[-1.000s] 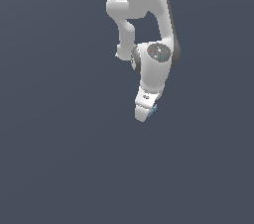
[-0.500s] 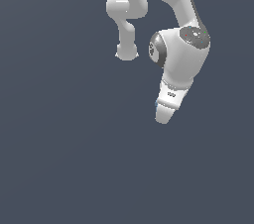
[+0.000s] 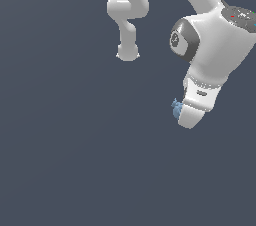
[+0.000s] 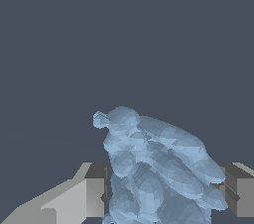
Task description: Pick up the object and move it to a goal position.
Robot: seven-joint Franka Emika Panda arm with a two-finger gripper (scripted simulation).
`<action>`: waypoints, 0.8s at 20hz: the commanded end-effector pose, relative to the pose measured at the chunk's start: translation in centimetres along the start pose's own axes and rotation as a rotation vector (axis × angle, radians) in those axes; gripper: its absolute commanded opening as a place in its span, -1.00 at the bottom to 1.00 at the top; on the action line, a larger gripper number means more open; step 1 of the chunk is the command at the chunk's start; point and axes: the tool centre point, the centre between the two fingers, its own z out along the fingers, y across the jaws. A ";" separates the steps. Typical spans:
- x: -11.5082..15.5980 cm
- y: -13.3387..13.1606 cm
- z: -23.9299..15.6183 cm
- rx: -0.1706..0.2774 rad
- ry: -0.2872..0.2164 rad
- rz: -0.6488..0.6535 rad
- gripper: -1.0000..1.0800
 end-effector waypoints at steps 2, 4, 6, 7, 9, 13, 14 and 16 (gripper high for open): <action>1.6 0.3 -1.4 0.001 -0.001 0.001 -1.00; 2.4 0.5 -2.1 0.001 -0.001 0.001 -1.00; 3.1 0.7 -2.7 0.001 -0.001 0.001 -1.00; 3.4 0.7 -2.9 0.001 -0.001 0.001 -1.00; 3.9 0.9 -3.3 0.001 -0.002 0.001 -1.00; 4.7 1.1 -3.9 0.001 -0.002 0.001 -1.00; 4.8 1.1 -4.0 0.001 -0.002 0.001 -1.00; 5.0 1.2 -4.2 0.001 -0.002 0.001 -1.00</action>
